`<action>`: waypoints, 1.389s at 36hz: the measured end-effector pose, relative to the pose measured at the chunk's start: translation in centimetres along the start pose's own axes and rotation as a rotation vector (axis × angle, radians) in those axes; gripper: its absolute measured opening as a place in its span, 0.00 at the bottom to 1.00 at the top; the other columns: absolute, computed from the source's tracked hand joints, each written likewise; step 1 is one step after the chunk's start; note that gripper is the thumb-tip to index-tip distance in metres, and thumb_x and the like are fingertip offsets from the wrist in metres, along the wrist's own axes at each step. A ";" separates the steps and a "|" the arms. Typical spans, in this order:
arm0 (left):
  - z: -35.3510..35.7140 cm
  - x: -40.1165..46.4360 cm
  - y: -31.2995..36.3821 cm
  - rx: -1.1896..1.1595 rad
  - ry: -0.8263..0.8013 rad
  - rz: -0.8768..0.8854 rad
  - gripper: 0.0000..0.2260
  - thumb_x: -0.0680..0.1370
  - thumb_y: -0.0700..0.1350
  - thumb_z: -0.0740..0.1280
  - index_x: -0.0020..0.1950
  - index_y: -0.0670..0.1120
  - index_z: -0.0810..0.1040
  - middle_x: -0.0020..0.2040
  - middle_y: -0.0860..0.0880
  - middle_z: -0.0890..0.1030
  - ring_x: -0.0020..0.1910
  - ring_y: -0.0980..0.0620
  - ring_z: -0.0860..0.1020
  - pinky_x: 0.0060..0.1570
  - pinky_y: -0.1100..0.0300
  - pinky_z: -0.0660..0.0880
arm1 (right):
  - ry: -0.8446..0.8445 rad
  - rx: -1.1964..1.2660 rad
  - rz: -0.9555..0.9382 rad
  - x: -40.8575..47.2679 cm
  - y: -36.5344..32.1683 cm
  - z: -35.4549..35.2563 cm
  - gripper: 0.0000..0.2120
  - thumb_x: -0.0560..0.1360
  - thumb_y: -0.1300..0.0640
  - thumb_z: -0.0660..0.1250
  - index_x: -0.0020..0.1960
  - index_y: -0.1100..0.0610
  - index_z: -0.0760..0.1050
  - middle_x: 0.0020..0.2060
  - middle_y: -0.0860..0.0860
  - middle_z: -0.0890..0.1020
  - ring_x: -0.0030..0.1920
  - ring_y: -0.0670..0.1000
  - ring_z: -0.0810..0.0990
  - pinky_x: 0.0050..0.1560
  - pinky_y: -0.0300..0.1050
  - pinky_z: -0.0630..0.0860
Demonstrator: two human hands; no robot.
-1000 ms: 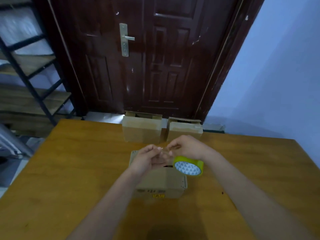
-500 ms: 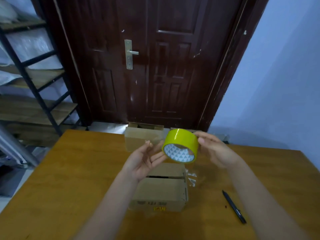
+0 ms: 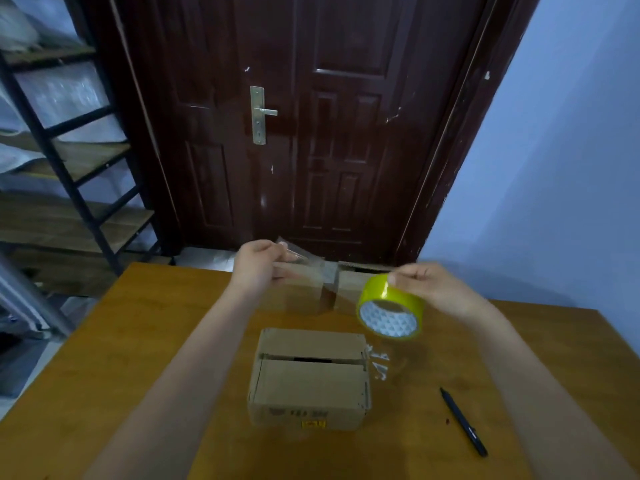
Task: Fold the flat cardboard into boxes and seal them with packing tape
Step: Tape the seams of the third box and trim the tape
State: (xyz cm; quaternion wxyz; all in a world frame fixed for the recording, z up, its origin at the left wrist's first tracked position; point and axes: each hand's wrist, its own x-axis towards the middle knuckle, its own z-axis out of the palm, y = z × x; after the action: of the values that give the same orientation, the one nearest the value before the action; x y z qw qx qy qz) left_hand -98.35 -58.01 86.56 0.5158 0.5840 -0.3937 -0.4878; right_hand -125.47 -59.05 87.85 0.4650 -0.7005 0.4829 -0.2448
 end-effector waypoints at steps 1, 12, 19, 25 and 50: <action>-0.3 0.1 -0.4 -0.011 0.008 -0.025 0.10 0.81 0.42 0.61 0.43 0.41 0.76 0.45 0.44 0.83 0.32 0.49 0.82 0.38 0.57 0.75 | -0.039 -0.154 0.065 0.0 0.9 0.0 0.11 0.70 0.45 0.67 0.33 0.49 0.79 0.28 0.46 0.81 0.31 0.44 0.79 0.35 0.38 0.73; -2.4 -0.8 -5.8 0.035 0.058 -0.181 0.08 0.81 0.44 0.60 0.52 0.41 0.76 0.43 0.46 0.85 0.35 0.50 0.83 0.38 0.57 0.75 | 0.019 0.222 -0.036 -2.6 4.8 -0.8 0.22 0.59 0.34 0.73 0.32 0.54 0.76 0.29 0.53 0.75 0.32 0.50 0.75 0.35 0.36 0.72; -2.1 -1.3 -7.3 0.057 0.100 -0.151 0.08 0.81 0.45 0.61 0.51 0.41 0.75 0.37 0.48 0.84 0.29 0.52 0.81 0.36 0.58 0.74 | -0.085 0.213 -0.012 -2.6 5.4 -0.9 0.16 0.63 0.41 0.72 0.35 0.54 0.78 0.31 0.51 0.78 0.33 0.48 0.77 0.36 0.36 0.73; -1.3 -1.1 -8.8 0.179 0.175 -0.172 0.10 0.81 0.43 0.60 0.52 0.39 0.77 0.41 0.43 0.83 0.30 0.49 0.79 0.43 0.48 0.74 | -0.138 -0.338 0.094 -0.8 5.8 0.0 0.17 0.75 0.44 0.65 0.41 0.58 0.77 0.34 0.52 0.78 0.33 0.46 0.75 0.36 0.41 0.69; -2.3 -2.8 -16.2 -0.723 0.197 -0.349 0.15 0.83 0.40 0.51 0.38 0.42 0.66 0.32 0.42 0.83 0.36 0.46 0.84 0.37 0.56 0.82 | 0.013 0.037 0.149 -1.5 10.4 0.4 0.17 0.69 0.47 0.67 0.34 0.63 0.77 0.30 0.57 0.73 0.32 0.51 0.73 0.35 0.35 0.70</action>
State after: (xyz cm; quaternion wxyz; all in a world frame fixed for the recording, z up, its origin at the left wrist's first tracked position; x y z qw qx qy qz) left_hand -97.43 -52.27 71.05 0.6325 0.4670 -0.0410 -0.6165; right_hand -130.47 -58.54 78.56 0.4917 -0.6523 0.5320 -0.2230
